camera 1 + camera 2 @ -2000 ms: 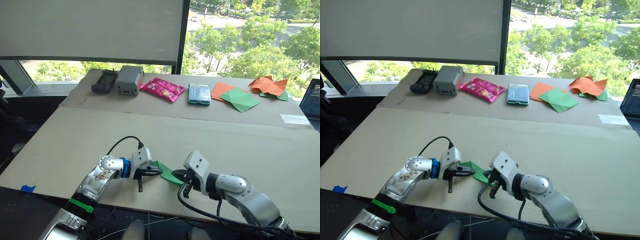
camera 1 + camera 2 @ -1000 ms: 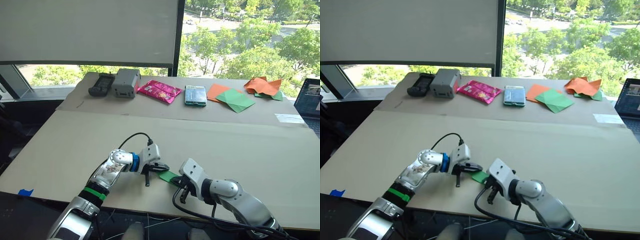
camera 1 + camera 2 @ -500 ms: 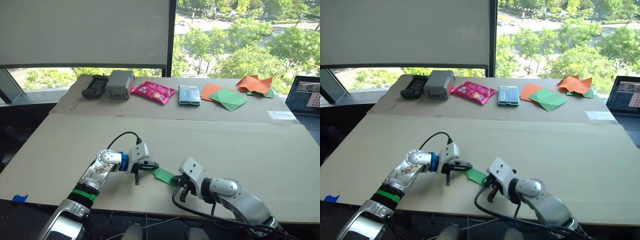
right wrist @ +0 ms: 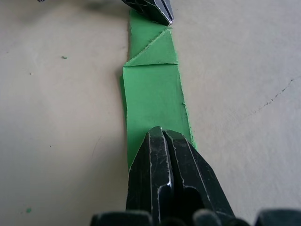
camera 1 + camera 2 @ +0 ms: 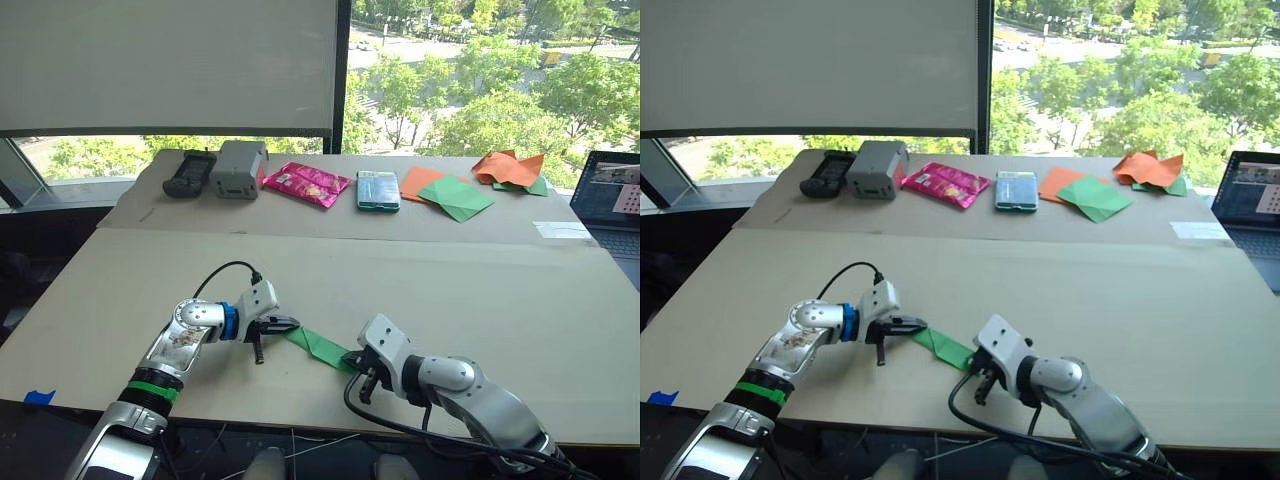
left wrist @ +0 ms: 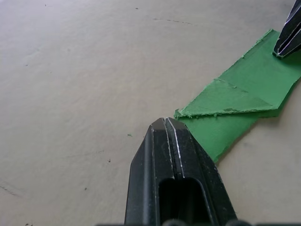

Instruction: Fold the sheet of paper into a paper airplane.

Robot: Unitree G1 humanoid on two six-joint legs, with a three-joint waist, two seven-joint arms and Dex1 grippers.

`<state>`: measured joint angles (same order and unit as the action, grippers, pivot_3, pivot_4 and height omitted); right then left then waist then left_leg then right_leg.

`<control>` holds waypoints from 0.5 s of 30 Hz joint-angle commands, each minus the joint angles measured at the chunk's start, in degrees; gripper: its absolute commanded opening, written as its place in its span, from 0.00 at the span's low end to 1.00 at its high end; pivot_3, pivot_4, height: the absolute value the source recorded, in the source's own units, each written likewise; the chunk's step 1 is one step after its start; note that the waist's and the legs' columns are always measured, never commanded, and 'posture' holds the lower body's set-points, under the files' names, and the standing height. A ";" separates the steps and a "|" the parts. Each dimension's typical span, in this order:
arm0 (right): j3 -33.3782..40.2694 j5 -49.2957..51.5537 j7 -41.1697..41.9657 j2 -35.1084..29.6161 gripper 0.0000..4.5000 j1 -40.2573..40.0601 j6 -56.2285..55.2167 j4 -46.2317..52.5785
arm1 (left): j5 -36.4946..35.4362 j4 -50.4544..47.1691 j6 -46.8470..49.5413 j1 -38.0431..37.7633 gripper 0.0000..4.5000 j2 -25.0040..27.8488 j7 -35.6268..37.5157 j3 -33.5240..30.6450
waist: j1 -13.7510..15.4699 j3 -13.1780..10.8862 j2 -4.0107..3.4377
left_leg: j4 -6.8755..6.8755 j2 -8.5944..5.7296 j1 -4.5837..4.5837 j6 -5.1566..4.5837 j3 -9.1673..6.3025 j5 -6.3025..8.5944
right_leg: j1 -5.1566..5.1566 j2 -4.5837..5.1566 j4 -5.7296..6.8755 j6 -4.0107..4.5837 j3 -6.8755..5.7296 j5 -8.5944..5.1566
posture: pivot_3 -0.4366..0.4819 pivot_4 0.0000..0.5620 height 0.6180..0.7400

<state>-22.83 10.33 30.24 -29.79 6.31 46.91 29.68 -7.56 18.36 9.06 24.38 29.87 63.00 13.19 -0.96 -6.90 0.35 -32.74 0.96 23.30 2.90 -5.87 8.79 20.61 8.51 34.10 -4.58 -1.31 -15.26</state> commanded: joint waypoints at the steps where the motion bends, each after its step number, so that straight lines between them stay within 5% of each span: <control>1: 1.85 -0.02 -0.13 0.03 0.01 -0.48 0.04 -1.79 | -3.39 -3.64 6.57 -1.75 0.00 1.31 -1.19 -4.03 | -0.04 -0.12 -0.14 | 0.02 0.00 0.02 0.00 0.00 0.00 | 0.06 0.00 0.00 0.00 0.00 0.00 | 0.48 0.27 0.72; 9: 11.73 7.88 3.31 -0.26 0.01 -0.58 -2.87 12.92 | -19.88 -29.45 24.60 -12.71 0.00 10.31 1.52 -15.93 | 0.24 -0.91 0.08 | 0.13 -0.04 0.52 -0.05 -0.10 -0.03 | 0.64 -0.05 0.07 -0.02 0.01 0.15 | 0.48 0.27 0.72; 15: 11.52 9.24 5.28 -3.09 0.44 -2.61 -4.15 18.48 | -23.77 -37.53 27.86 -19.97 0.00 13.20 0.11 -18.07 | 1.01 -0.99 0.08 | 0.34 -0.01 0.41 -0.02 -0.08 -0.02 | 0.58 -0.04 -0.03 0.05 -0.05 0.11 | 0.48 0.27 0.72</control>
<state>-11.30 18.58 34.97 -32.63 3.68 44.29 45.19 -29.54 -16.26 36.26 4.28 42.57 63.67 -3.26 0.05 -7.89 0.43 -32.39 0.97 23.73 2.88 -5.95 8.78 21.22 8.47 34.07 -4.52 -1.40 -15.16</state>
